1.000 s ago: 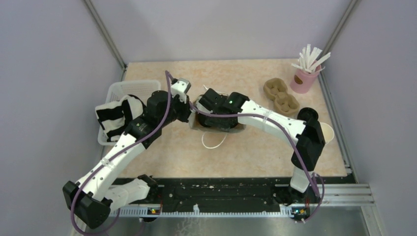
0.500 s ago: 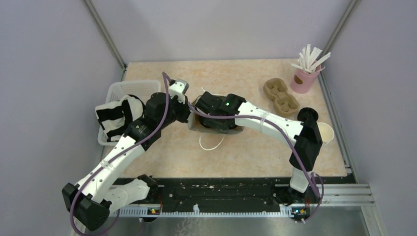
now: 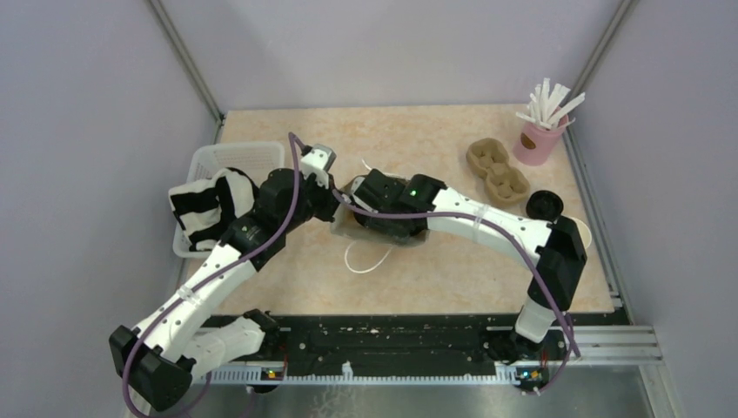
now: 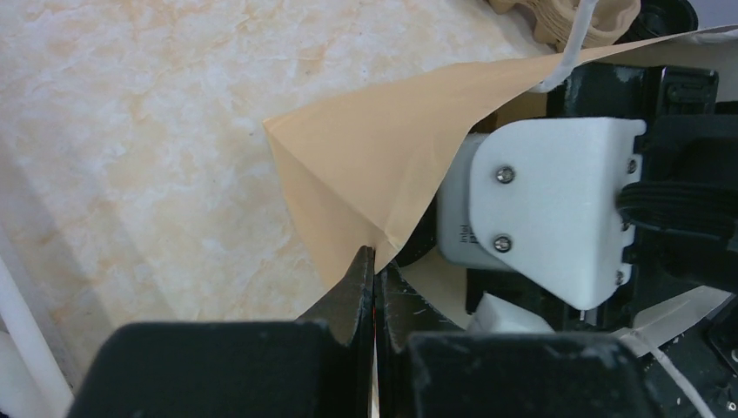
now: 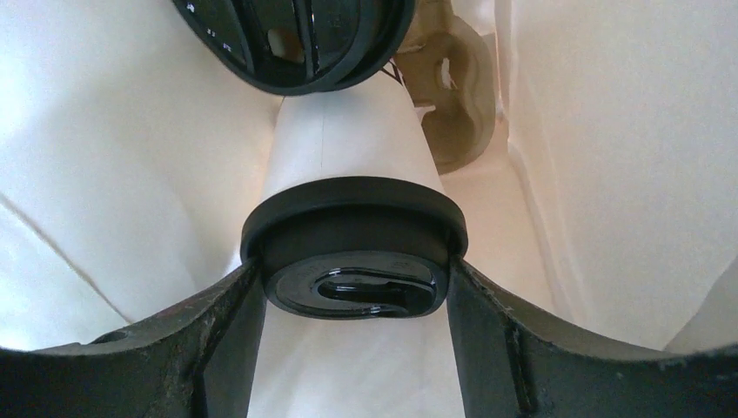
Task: Pack the takeout coffee
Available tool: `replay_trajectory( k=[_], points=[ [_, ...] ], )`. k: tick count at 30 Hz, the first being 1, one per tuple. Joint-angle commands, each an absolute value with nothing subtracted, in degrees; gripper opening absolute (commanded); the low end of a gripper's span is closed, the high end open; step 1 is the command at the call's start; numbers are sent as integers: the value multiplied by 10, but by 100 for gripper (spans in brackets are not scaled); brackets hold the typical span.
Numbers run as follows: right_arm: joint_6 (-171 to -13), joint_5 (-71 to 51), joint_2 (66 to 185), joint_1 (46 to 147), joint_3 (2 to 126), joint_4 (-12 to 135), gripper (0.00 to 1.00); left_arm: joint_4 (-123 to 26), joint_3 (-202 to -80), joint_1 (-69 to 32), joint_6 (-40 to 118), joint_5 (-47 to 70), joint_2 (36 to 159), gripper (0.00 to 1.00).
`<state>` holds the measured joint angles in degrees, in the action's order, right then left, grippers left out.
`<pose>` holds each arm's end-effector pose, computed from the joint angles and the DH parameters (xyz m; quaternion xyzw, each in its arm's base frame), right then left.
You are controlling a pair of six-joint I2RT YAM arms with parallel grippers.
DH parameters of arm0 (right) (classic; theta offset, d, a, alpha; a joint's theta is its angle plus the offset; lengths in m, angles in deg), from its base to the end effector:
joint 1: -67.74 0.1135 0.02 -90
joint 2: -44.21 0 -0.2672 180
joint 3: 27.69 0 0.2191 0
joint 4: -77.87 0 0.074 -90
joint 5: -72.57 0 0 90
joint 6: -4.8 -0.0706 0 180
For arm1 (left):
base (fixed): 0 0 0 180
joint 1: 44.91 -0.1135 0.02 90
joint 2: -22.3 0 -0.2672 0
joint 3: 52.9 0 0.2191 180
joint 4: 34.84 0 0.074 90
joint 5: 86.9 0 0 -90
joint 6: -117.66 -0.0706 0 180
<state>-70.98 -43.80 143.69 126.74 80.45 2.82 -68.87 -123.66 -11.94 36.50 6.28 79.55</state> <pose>0.1997 0.2715 0.2843 -0.5309 0.7929 -0.1306 0.2692 0.1856 -0.1251 0.3388 0.1872 0.8000 -0.2246 0.5240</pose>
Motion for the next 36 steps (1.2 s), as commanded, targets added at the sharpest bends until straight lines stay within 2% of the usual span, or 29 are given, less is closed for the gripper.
replay_trajectory(
  k=[1,12,25,36],
  points=[
    [-690,-411,1377,1284,790,82,45,-669,-1204,-111,360,82,767,0],
    [-711,-414,1415,1307,857,63,44,-685,-1241,-111,379,98,806,0],
    [-704,-497,1403,1305,815,40,44,-680,-1231,-112,372,99,799,0],
    [-695,-508,1429,1272,810,37,44,-673,-1231,-111,359,120,794,0]
  ],
)
